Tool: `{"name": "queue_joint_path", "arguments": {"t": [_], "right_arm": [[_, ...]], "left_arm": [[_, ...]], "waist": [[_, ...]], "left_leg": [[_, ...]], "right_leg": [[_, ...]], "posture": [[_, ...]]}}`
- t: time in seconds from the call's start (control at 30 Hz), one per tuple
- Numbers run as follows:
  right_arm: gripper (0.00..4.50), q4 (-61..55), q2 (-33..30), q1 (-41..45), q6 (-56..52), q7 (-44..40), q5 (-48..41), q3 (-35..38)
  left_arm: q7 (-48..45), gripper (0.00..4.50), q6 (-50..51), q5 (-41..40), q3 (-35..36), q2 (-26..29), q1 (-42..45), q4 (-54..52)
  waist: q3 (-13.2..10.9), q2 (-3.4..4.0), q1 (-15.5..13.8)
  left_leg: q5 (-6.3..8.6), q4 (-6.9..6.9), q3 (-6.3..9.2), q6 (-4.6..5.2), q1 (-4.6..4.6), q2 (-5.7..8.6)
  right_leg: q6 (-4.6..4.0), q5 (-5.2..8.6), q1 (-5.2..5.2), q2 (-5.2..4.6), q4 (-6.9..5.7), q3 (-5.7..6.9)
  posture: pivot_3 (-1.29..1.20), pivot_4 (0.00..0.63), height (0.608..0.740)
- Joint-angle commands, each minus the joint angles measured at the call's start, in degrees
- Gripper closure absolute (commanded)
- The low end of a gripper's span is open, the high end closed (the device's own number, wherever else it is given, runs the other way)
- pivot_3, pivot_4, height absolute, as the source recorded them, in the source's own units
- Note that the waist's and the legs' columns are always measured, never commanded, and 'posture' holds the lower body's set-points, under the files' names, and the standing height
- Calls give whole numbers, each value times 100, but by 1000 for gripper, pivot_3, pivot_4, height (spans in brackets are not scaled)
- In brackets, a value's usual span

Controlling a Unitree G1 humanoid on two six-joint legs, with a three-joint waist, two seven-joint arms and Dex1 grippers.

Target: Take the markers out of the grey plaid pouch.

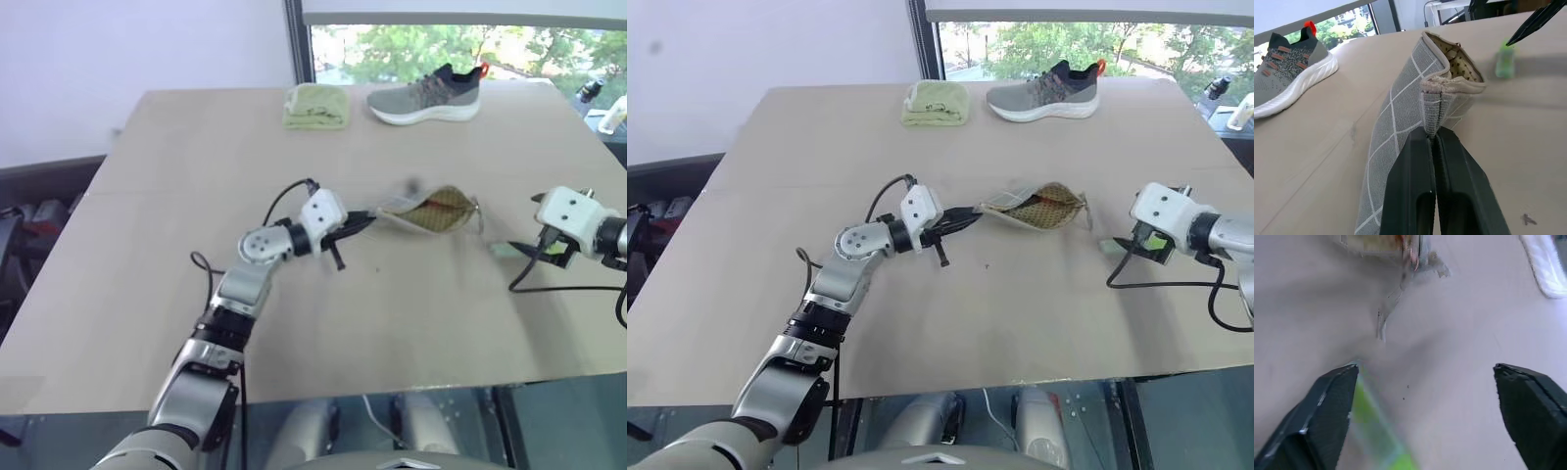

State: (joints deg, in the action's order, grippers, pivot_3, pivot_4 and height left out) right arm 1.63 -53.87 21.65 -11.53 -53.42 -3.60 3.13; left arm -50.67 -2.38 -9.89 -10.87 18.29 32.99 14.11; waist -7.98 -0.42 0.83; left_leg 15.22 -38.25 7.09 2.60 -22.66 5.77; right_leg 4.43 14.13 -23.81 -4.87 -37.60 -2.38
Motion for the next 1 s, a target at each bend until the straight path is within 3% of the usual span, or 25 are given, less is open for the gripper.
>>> {"name": "queue_joint_path", "arguments": {"t": [0.03,0.1,0.23,0.37,0.73,0.83,0.9,1.0], "right_arm": [[253,-713,411,469,-326,47,-721,251],[913,-963,597,584,-416,-113,-939,108],[2835,-987,721,673,-485,-146,-945,-54],[4377,-686,816,698,-189,-228,-628,-472],[4377,-465,585,836,-8,-753,-241,-925],[3183,-387,477,950,202,-922,86,-1227],[1932,-348,500,1064,313,-988,284,-1435],[1781,-433,545,1115,307,-1287,619,-1958]], "left_arm": [[-130,4500,319,-348,133,-20,-40,-518],[-219,4500,592,-449,70,0,-85,-778],[-242,4500,879,-529,40,-14,-124,-1061],[-248,4500,1153,-642,5,-74,-165,-1366],[-219,4500,2386,-1495,-32,-169,-406,-2551],[-240,4500,2513,-1551,-125,-188,-517,-2693],[-280,4500,2547,-1552,-186,-188,-576,-2688],[-388,4500,2528,-1516,-352,-215,-684,-2616]], "waist": [[-1,0,7],[-1,0,-9],[-1,-2,-92],[-1,-1,-123],[-1,-1,-122],[-1,-1,-123],[-2,-1,-112],[-1,-1,-106]], "left_leg": [[0,1,0,0,0,-1],[0,0,2,0,0,-1],[0,-2,16,0,-7,5],[0,-2,14,0,-8,6],[0,-2,12,0,-7,4],[0,-2,11,0,-5,3],[0,-3,8,-1,-4,3],[0,-2,8,-1,-3,2]], "right_leg": [[0,0,0,0,-1,-1],[0,0,0,0,-1,1],[0,0,4,-1,11,16],[0,0,3,-2,11,15],[0,0,1,-1,8,12],[0,0,1,-1,8,11],[0,0,2,-1,7,10],[0,0,2,-1,6,9]], "posture": [[0,150,740],[0,150,740],[0,150,740],[0,150,740],[0,150,740],[0,150,740],[0,150,740],[0,150,740]]}}
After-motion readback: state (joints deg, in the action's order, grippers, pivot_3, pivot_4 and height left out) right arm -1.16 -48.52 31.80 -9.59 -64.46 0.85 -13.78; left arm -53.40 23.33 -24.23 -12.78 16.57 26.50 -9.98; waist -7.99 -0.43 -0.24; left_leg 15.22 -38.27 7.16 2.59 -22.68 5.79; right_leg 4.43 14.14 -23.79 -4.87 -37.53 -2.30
